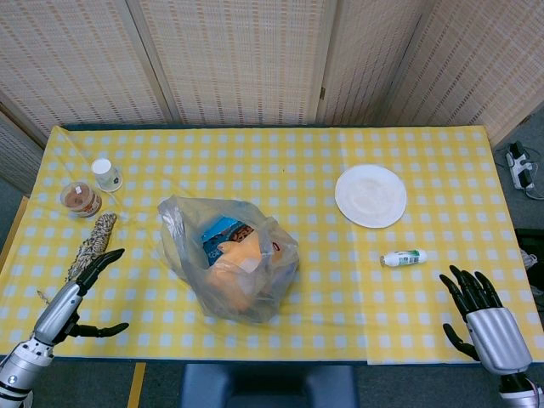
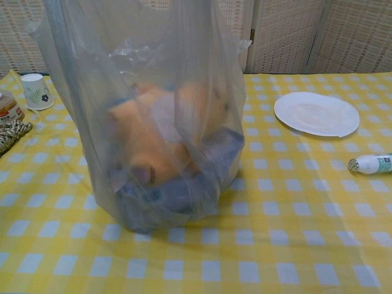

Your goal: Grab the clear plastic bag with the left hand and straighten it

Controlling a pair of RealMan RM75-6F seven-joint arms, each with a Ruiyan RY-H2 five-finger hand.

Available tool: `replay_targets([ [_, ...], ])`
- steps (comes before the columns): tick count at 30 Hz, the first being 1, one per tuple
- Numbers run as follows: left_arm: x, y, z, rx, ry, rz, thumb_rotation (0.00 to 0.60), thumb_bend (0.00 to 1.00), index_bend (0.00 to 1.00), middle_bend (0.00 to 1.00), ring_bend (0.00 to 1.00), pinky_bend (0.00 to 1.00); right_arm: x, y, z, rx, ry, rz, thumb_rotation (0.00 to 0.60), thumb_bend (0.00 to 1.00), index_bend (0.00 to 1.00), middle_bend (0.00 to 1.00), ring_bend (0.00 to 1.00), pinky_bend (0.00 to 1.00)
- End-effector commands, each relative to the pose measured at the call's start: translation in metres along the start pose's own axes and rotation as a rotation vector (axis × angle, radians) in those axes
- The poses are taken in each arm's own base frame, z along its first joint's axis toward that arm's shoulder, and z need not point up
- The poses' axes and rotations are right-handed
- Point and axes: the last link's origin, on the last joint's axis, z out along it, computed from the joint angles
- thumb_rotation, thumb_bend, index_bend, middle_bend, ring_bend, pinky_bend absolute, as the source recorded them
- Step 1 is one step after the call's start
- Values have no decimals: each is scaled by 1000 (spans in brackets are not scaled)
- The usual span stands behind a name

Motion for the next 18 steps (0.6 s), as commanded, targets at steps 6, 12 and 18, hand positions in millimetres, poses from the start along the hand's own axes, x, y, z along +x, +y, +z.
replay_targets([
  [6,9,40,30,-203,-219,-342,600,162,18,47,2,65,-1,-1,0,14,-14,-2,600,376,0,0,0,0],
  [12,6,50,50,-199,-279,-374,600,162,21,47,10,63,-1,-2,-2,21,-15,-3,600,375,0,0,0,0],
  [18,6,55,67,-207,-308,-392,600,161,30,49,14,62,0,-1,-3,21,-17,0,600,375,0,0,0,0],
])
